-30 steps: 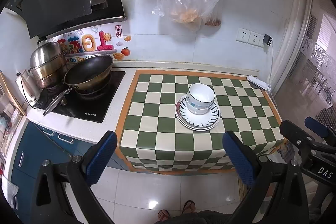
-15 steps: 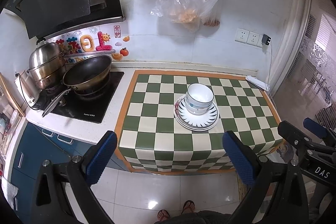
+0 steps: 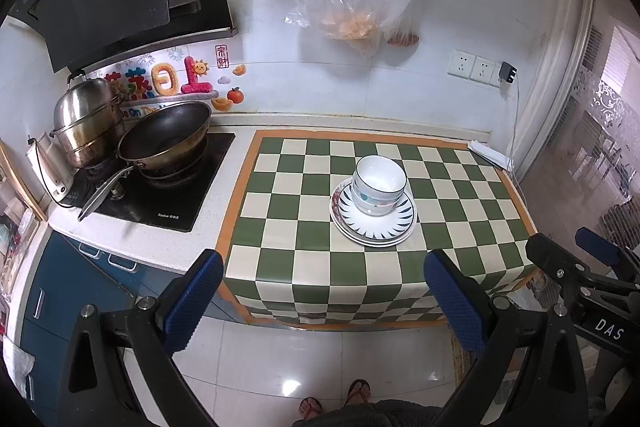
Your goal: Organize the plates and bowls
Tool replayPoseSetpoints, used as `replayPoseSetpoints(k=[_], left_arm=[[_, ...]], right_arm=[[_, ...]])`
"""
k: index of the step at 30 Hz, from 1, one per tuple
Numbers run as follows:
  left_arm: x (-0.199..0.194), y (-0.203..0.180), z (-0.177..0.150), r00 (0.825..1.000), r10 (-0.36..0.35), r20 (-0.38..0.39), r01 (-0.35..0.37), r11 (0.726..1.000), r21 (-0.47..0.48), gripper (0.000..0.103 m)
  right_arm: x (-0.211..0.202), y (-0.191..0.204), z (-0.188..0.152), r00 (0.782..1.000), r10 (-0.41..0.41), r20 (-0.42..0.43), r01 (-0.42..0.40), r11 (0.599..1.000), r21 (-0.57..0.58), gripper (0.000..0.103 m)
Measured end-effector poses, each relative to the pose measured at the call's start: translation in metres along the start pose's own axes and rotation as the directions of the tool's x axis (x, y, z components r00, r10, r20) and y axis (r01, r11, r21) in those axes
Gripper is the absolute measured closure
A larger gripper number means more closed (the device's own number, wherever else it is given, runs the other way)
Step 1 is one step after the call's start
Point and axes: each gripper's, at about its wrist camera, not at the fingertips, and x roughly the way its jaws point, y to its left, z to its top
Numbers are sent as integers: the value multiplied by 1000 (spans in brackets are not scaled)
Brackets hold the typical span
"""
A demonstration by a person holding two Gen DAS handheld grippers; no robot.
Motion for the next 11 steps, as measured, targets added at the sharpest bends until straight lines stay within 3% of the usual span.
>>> replayPoseSetpoints(k=[11], left_arm=[[2, 0, -3, 1000, -5, -3, 5, 1000, 4, 0]], right_arm=[[-2, -2, -1, 1000, -7, 7, 7, 1000, 8, 1]])
